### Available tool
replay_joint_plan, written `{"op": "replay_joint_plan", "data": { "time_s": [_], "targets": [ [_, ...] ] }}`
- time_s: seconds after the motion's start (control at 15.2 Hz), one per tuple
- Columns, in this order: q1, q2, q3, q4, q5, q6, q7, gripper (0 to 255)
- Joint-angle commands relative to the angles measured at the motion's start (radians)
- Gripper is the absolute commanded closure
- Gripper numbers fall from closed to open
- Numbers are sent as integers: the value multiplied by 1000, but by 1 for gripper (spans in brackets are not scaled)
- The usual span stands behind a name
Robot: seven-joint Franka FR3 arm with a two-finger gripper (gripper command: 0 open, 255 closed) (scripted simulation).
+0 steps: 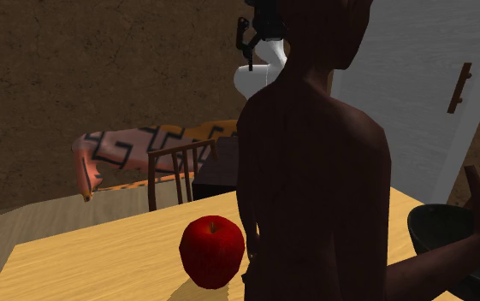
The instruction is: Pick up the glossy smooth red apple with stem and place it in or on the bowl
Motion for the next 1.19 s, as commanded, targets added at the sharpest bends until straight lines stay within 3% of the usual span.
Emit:
{"op": "replay_joint_plan", "data": {
  "time_s": [0.0,0.53,1.12],
  "targets": [
    [-5,62,-11,11,-11,57,-26,0],
    [-18,329,-41,100,-41,251,-112,0],
    [-35,654,-62,306,-56,392,-197,0]
  ]
}}
